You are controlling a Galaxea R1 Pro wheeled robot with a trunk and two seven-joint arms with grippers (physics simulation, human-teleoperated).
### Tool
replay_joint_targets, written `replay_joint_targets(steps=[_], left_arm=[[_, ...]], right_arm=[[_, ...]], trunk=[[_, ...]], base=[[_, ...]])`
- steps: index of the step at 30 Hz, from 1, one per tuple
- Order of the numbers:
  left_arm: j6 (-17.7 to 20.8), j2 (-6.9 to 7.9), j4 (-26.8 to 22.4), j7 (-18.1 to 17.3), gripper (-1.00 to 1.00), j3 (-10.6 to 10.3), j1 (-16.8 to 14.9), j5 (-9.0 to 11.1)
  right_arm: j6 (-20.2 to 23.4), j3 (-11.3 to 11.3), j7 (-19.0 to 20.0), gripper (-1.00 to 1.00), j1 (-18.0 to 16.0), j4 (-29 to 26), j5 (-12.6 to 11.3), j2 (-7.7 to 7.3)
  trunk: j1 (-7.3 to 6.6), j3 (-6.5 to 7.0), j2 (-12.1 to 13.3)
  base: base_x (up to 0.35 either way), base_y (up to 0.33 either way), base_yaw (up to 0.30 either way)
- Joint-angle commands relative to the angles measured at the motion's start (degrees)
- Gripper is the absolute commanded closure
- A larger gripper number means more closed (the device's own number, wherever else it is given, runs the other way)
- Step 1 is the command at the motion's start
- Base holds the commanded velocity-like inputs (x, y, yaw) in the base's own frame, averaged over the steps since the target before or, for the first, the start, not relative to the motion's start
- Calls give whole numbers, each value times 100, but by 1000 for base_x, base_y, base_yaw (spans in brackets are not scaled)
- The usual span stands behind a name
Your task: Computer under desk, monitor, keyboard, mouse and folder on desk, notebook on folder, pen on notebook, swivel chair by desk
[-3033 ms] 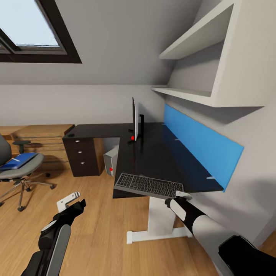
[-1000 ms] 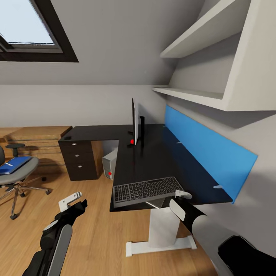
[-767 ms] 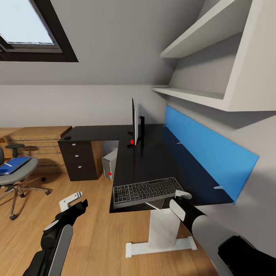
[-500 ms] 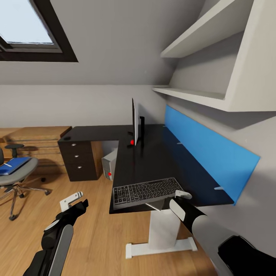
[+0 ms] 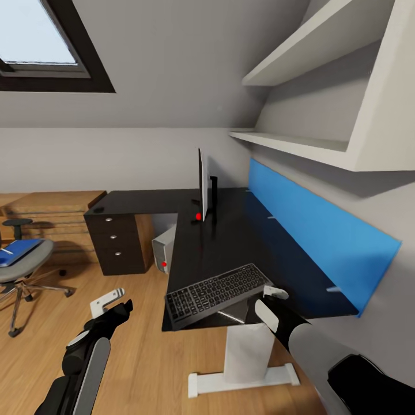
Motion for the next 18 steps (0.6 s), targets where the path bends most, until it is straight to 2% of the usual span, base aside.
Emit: replay_joint_targets(steps=[1,6,12,18], left_arm=[[17,-3,-8,41,-100,4,-5,60],[17,-3,-8,42,-100,4,-5,59],[17,-3,-8,39,-100,4,-5,60],[17,-3,-8,44,-100,4,-5,59]], right_arm=[[32,48,-39,-100,-7,-10,-34,-4],[32,54,-40,-100,-9,-16,-34,-4],[32,56,-42,-100,-6,-16,-32,-4],[32,57,-39,-100,-7,-15,-33,-4]], trunk=[[2,-7,-3],[2,-7,-3],[2,-7,-3],[2,-7,-3]], base=[[189,0,0],[74,0,0],[220,0,0],[41,0,0]])
